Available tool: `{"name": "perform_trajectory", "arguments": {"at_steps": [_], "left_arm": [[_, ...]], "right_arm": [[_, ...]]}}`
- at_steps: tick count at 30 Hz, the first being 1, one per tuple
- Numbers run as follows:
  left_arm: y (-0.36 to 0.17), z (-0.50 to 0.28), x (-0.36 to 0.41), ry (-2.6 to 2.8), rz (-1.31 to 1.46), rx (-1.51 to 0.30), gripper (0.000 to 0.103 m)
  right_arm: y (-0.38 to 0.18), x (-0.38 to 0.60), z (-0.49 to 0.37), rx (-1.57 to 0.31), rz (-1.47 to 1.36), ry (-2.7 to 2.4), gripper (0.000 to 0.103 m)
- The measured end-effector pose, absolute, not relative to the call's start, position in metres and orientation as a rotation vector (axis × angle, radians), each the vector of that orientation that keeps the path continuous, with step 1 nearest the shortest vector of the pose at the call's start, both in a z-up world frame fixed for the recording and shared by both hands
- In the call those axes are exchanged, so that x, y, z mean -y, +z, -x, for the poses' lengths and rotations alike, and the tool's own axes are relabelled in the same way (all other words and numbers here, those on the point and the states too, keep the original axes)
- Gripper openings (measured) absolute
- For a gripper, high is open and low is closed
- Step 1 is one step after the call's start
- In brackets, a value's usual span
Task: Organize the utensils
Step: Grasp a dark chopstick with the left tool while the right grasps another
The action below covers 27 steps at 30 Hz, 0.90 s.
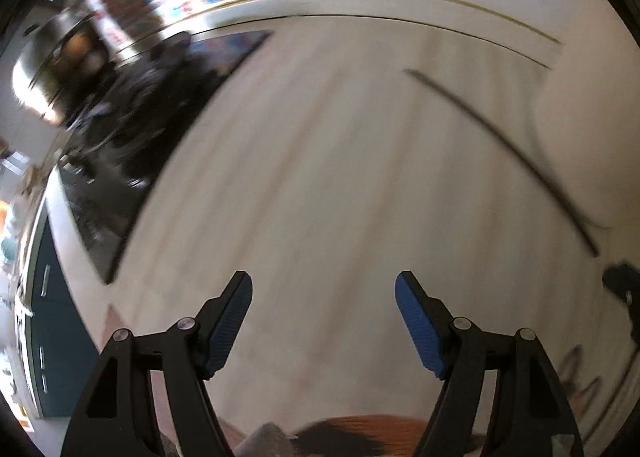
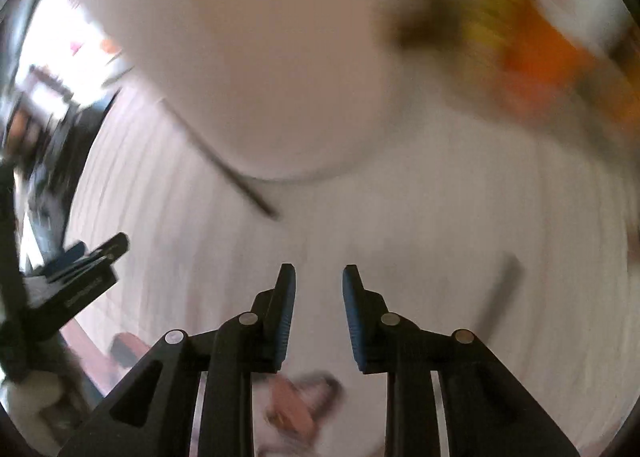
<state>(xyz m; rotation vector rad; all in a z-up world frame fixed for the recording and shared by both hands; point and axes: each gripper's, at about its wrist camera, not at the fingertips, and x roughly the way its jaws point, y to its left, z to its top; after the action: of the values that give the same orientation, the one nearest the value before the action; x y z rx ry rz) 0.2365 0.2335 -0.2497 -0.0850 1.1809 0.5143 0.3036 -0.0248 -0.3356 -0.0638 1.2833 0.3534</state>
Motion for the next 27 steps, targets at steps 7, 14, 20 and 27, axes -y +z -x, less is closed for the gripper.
{"name": "perform_trajectory", "arguments": {"at_steps": [7,14,20,27], "left_arm": [[-0.254,-0.213,-0.283,0.59,0.15,-1.187,0.099],[-0.246,-0.212,-0.298,0.585,0.182,-1.185,0.099],[-0.225,-0.225,-0.278,0.485,0.156,-1.181,0.099],[-0.218,-0.265,-0.234,0.331,0.156,-1.197,0.099]], "right_arm": [[-0.357,-0.035,-0.315,-1.167,0.278,0.369,0.024],[-0.353,-0.057,-0.287,-1.275,0.2,0.38,0.008],[-0.353,-0.066,-0.231,-1.448,0.066,0.372,0.007],[-0.335,-0.009,-0.221,-1.506,-0.196,0.303,0.016]]}}
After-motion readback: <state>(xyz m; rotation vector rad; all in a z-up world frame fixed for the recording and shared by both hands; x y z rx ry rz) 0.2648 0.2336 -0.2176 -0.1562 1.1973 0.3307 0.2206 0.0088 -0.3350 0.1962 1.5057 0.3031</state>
